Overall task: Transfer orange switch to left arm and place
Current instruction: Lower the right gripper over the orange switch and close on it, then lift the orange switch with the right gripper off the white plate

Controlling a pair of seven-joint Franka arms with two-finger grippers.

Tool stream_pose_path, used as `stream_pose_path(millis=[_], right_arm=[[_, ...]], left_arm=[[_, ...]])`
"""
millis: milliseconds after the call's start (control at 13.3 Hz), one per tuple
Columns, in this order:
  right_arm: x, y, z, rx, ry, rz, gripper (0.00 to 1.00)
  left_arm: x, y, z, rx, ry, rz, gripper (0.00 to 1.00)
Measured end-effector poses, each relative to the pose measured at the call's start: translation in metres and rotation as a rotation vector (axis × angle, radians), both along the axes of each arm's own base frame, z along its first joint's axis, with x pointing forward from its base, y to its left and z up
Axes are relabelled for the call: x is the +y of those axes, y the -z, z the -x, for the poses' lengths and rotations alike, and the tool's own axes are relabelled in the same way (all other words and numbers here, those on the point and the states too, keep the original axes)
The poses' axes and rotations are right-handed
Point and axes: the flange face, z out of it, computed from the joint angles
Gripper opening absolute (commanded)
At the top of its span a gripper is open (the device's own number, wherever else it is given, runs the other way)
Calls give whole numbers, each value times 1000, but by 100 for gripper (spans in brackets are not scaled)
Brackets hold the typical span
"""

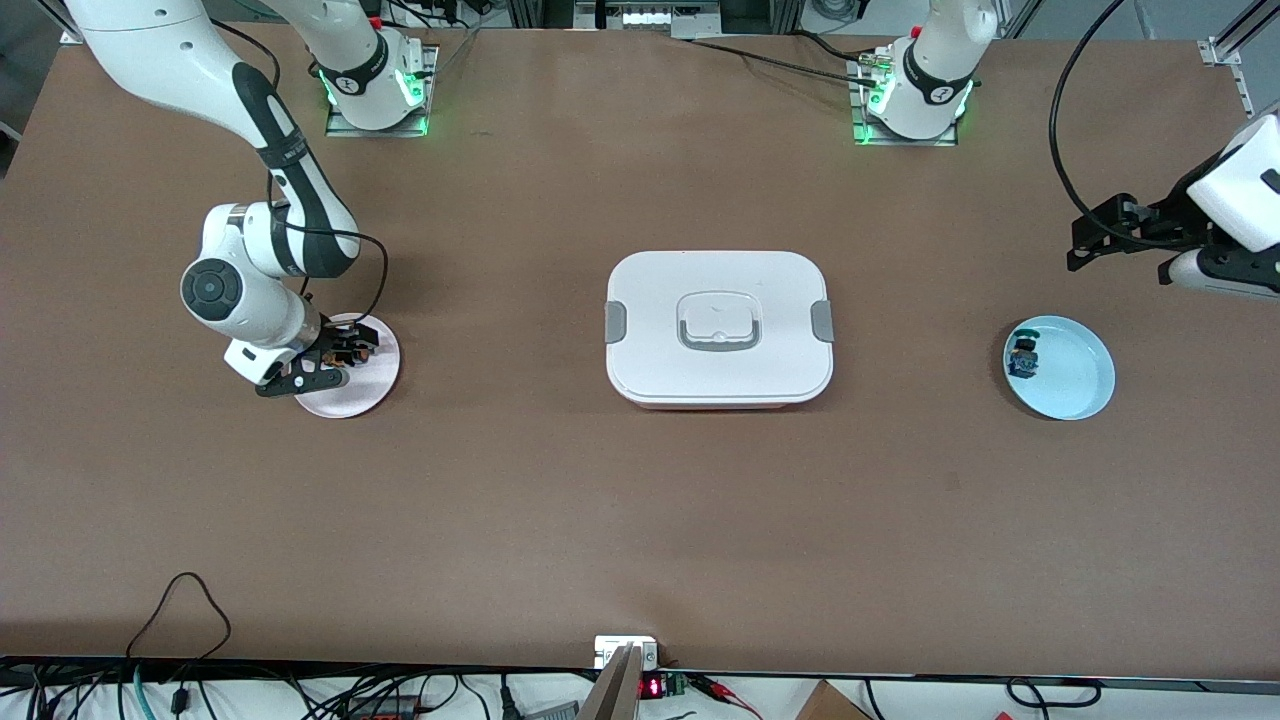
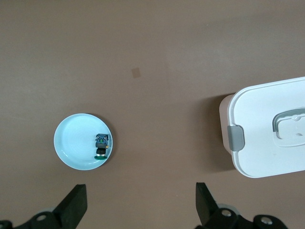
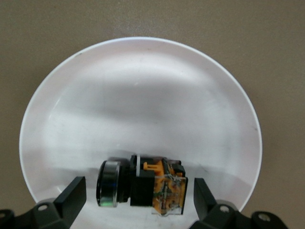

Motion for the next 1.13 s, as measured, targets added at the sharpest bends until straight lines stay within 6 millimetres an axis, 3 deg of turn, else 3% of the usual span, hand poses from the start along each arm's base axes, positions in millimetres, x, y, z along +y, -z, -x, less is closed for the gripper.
stream_pose_path(millis=[301, 527, 602, 677, 752, 978, 1128], right_arm=[[-1, 5, 0, -1, 1, 0, 95], [-1, 5, 0, 0, 0, 0, 70], [-1, 5, 0, 0, 0, 0, 58], [-1, 5, 0, 0, 0, 0, 38], [-1, 5, 0, -1, 0, 0, 28], [-1, 4, -1, -3, 0, -1, 14], [0, 0, -5, -14, 0, -1, 11]], left_arm=[[0, -4, 0, -8, 0, 0, 100], [0, -4, 0, -7, 0, 0, 100], [0, -4, 0, -7, 0, 0, 100], [0, -4, 0, -7, 0, 0, 100], [0, -4, 0, -7, 0, 0, 100], [0, -4, 0, -7, 0, 0, 100], [0, -4, 0, -7, 0, 0, 100]])
